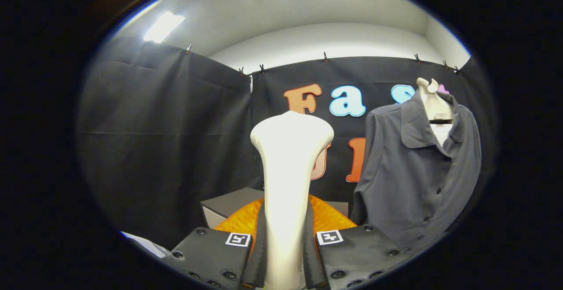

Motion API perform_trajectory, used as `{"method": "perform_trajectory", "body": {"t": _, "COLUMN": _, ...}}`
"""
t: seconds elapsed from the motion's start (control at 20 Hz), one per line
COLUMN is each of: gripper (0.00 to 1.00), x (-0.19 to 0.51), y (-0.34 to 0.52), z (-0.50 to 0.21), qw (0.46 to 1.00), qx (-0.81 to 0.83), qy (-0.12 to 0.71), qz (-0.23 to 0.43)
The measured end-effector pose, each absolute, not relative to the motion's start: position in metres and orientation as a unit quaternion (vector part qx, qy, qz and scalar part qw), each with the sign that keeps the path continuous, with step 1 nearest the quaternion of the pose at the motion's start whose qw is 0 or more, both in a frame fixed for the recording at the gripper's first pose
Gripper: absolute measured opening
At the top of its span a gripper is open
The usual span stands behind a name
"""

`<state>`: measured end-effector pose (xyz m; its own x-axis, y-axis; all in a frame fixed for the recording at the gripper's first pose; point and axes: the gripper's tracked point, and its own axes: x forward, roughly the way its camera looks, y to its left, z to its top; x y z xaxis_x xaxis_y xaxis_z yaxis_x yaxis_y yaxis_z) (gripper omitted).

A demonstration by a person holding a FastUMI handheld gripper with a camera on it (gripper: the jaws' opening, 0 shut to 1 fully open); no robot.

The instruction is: Iron the clothes twice with a garment steamer, once on the left side and once on the right side.

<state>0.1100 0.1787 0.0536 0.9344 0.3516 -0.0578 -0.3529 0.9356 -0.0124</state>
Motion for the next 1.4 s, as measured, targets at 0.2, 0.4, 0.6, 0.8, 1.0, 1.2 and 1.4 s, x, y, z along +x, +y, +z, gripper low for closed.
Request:
{"method": "perform_trajectory", "body": {"t": 0.2, "gripper": 0.41, "x": 0.088, "y": 0.136, "z": 0.067, "qw": 0.989, "qx": -0.029, "qy": 0.005, "qz": 0.143}}
{"method": "perform_trajectory", "body": {"t": 0.4, "gripper": 0.41, "x": 0.081, "y": 0.08, "z": 0.069, "qw": 0.995, "qx": -0.034, "qy": -0.008, "qz": 0.091}}
{"method": "perform_trajectory", "body": {"t": 0.6, "gripper": 0.41, "x": 0.081, "y": 0.036, "z": 0.061, "qw": 0.998, "qx": -0.021, "qy": -0.003, "qz": 0.065}}
{"method": "perform_trajectory", "body": {"t": 0.8, "gripper": 0.41, "x": 0.09, "y": 0.0, "z": 0.046, "qw": 0.999, "qx": -0.028, "qy": 0.002, "qz": 0.046}}
{"method": "perform_trajectory", "body": {"t": 1.0, "gripper": 0.41, "x": 0.105, "y": -0.022, "z": 0.029, "qw": 0.999, "qx": -0.015, "qy": 0.013, "qz": 0.038}}
{"method": "perform_trajectory", "body": {"t": 1.2, "gripper": 0.41, "x": 0.124, "y": -0.038, "z": 0.013, "qw": 0.999, "qx": -0.007, "qy": 0.021, "qz": 0.037}}
{"method": "perform_trajectory", "body": {"t": 1.4, "gripper": 0.41, "x": 0.143, "y": -0.05, "z": -0.002, "qw": 0.999, "qx": 0.001, "qy": 0.03, "qz": 0.032}}
